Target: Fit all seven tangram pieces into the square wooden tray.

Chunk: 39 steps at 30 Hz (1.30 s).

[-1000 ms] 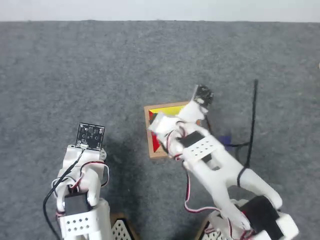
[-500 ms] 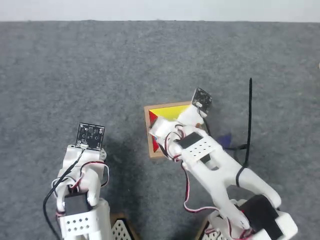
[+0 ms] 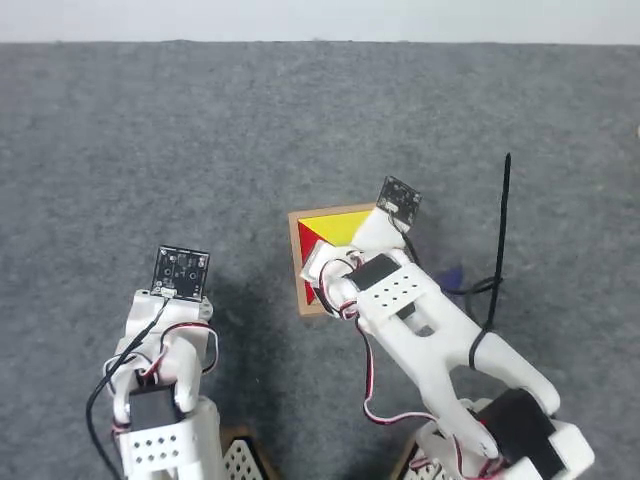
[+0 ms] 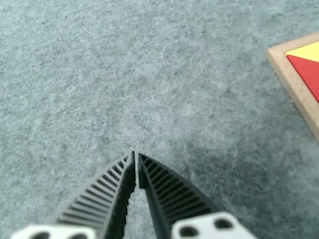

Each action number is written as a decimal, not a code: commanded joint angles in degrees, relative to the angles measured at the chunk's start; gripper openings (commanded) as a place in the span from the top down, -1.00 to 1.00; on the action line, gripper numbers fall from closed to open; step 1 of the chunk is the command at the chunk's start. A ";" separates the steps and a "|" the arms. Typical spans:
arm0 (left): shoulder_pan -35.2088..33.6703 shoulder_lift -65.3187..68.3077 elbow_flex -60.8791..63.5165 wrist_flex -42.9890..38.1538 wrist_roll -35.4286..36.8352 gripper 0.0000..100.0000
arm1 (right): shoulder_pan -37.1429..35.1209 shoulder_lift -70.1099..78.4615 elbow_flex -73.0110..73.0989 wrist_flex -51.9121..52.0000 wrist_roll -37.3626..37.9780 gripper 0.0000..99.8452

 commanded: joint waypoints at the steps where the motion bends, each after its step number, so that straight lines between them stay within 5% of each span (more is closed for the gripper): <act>1: -0.44 -0.70 -0.40 0.35 -0.79 0.98 | -2.07 -0.40 -2.99 -1.71 2.90 0.99; 9: -0.44 -0.70 -0.40 0.35 -0.79 0.98 | -2.77 -0.40 -3.08 -1.63 3.69 0.97; 17: -0.44 -0.70 -0.40 0.35 -0.79 0.98 | -4.79 -0.40 -2.90 -1.36 5.10 0.41; 24: -0.44 -0.70 -0.40 0.35 -0.79 0.98 | -4.26 -0.66 -3.08 -3.91 3.60 0.52; 28: -0.44 -0.70 -0.40 0.35 -0.79 0.98 | 3.38 -1.10 -3.16 -5.93 4.04 0.69; 31: -0.44 -0.70 -0.40 0.35 -0.79 0.98 | 9.19 -1.01 -4.57 -4.97 11.25 0.84; 39: -0.44 -0.70 -0.40 0.35 -0.79 0.98 | 10.59 -2.51 -13.80 10.42 50.29 0.93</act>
